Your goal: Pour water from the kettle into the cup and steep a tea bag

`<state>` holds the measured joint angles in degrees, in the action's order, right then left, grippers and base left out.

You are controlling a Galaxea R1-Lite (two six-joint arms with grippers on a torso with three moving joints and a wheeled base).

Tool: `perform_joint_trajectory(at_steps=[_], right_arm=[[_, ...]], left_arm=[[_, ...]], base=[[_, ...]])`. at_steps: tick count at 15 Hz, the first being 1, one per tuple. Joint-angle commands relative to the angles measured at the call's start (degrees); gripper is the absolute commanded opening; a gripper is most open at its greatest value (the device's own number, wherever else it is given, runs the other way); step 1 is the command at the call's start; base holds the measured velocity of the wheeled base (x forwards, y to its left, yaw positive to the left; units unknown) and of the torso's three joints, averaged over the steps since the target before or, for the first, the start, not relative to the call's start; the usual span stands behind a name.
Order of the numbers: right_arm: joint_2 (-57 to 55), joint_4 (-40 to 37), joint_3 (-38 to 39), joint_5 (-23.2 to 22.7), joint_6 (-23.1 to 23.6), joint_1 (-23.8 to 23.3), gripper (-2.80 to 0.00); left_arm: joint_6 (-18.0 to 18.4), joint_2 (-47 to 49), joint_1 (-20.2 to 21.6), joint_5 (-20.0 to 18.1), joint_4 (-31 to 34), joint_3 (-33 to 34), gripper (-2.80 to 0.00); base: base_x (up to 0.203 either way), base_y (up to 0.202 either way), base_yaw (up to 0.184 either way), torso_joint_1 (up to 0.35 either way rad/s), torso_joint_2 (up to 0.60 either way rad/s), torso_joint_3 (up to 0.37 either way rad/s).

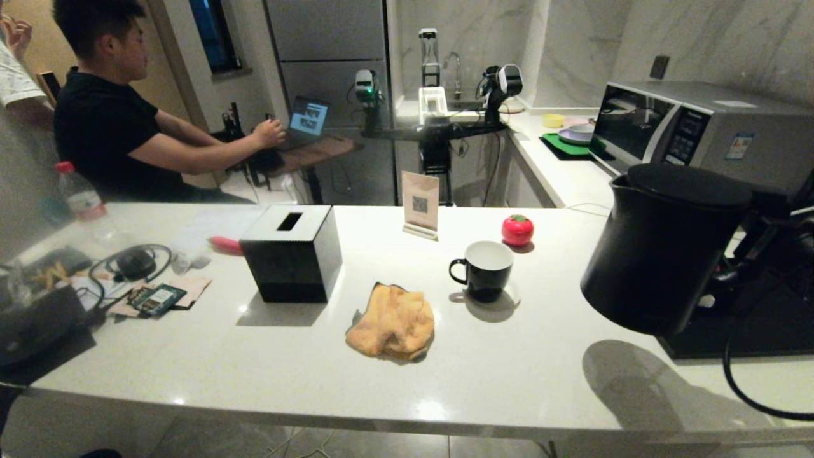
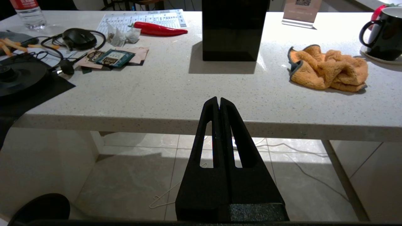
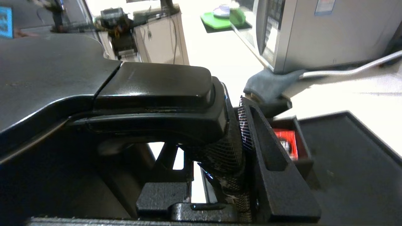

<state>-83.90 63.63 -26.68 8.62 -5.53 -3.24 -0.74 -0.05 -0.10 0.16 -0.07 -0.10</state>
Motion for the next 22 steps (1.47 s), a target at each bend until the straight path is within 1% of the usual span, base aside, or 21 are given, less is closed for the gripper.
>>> perform_joint_trajectory(at_steps=[1, 3, 7, 9, 13, 17, 19, 22], right_arm=[[-0.72, -0.74, -1.60, 0.12, 0.00, -0.01, -2.80], [-1.48, -1.76, -3.04, 0.16, 0.10, -0.01, -2.80], [-3.74, -1.99, -4.92, 0.43, 1.82, 0.11, -2.80], [-5.17, -1.94, -5.72, 0.74, 3.09, 1.07, -2.80], [-8.10, -2.02, -7.98, 3.36, 3.25, 4.25, -2.80], [-11.72, -2.02, -10.06, 3.51, 3.48, 5.04, -2.80], [-13.25, -2.02, -11.40, 3.42, 4.92, 5.64, -2.80], [-14.73, -2.33, -13.25, 3.51, 5.86, 7.12, -2.80]], left_arm=[[-0.05, 0.05, 0.01, 0.02, -0.01, 0.01, -2.80], [-0.05, 0.05, 0.01, 0.02, -0.01, 0.01, -2.80], [-0.05, 0.05, 0.01, 0.02, -0.01, 0.01, -2.80], [-0.05, 0.05, 0.01, 0.02, -0.01, 0.01, -2.80], [-0.05, 0.05, 0.01, 0.02, -0.01, 0.01, -2.80], [-0.05, 0.05, 0.01, 0.02, -0.01, 0.01, -2.80], [-0.05, 0.05, 0.01, 0.02, -0.01, 0.01, -2.80], [-0.05, 0.05, 0.01, 0.02, -0.01, 0.01, -2.80]], base=[[0.000, 0.000, 0.000, 0.000, 0.00, 0.000], [0.000, 0.000, 0.000, 0.000, 0.00, 0.000], [0.000, 0.000, 0.000, 0.000, 0.00, 0.000], [0.000, 0.000, 0.000, 0.000, 0.00, 0.000], [0.000, 0.000, 0.000, 0.000, 0.00, 0.000], [0.000, 0.000, 0.000, 0.000, 0.00, 0.000], [0.000, 0.000, 0.000, 0.000, 0.00, 0.000], [0.000, 0.000, 0.000, 0.000, 0.00, 0.000]])
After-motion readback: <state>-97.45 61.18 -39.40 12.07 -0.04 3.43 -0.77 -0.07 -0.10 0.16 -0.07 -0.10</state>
